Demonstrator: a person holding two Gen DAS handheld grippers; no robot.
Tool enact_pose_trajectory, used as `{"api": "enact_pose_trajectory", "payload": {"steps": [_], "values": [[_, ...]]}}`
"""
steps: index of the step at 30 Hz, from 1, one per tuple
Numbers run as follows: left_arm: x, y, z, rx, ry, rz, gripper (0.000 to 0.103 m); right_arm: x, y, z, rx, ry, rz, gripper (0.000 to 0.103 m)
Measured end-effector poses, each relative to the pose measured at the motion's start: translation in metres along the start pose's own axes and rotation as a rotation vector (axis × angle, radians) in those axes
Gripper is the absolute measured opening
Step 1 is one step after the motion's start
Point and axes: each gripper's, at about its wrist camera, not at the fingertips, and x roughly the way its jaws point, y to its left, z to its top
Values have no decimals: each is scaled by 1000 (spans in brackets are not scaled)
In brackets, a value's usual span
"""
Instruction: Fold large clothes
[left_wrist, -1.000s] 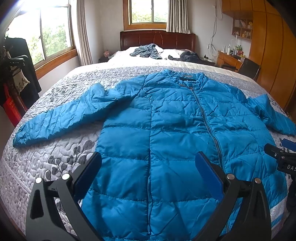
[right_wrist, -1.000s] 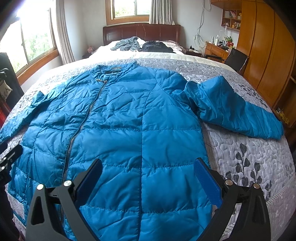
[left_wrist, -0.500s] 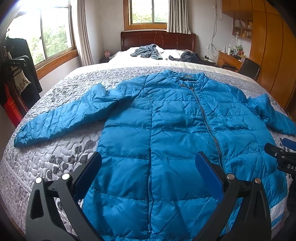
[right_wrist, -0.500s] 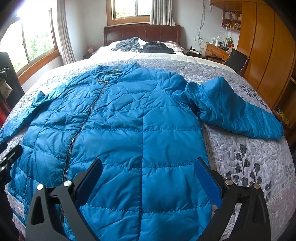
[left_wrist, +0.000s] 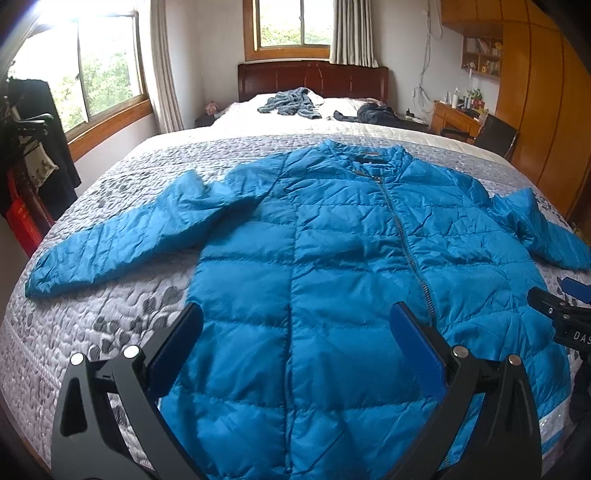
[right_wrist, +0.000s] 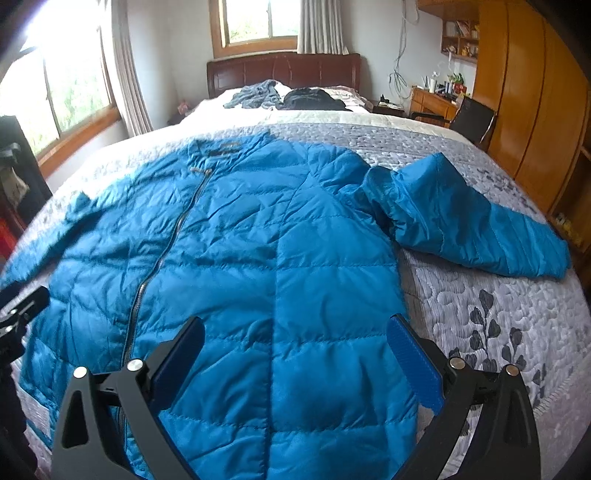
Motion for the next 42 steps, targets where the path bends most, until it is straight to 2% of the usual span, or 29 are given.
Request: {"api": "enact_pose_trajectory", "payload": {"steps": [3, 5, 12, 16, 19, 22, 25, 27, 29, 31, 32, 34, 37, 39, 42], "values": [[6, -13, 20, 4, -11, -15, 100, 4, -37, 11, 75, 8, -26, 99], [14, -28, 35, 14, -9, -32, 100, 8, -79, 24, 143, 13, -59, 99], [56, -94, 76, 57, 28, -72, 100, 31, -250, 58, 406, 75, -245, 99], [80, -128, 92, 62, 43, -90, 100, 51, -343, 61, 576, 153, -236, 99], [92, -148, 97, 52, 40, -114, 100, 66, -385, 60, 622, 184, -246, 99], [98, -159, 98, 50, 39, -133, 100, 78, -408, 55, 656, 215, -250, 99], [106, -169, 94, 60, 51, -136, 100, 86, -430, 48, 704, 201, -192, 100], [111, -171, 92, 64, 67, -133, 100, 87, -431, 51, 696, 186, -194, 100], [115, -170, 90, 58, 80, -133, 100, 89, -429, 55, 676, 183, -217, 94], [117, -168, 89, 52, 88, -133, 100, 89, -427, 58, 655, 183, -246, 79], [117, -168, 88, 51, 89, -132, 100, 88, -426, 59, 654, 177, -245, 75], [117, -165, 88, 50, 88, -132, 100, 84, -426, 60, 660, 168, -214, 54], [113, -161, 87, 50, 79, -134, 100, 75, -430, 61, 672, 149, -163, 30], [109, -157, 88, 51, 70, -133, 100, 64, -432, 61, 683, 130, -124, 24], [105, -150, 88, 48, 61, -129, 100, 49, -436, 57, 697, 99, -132, 21]]}}
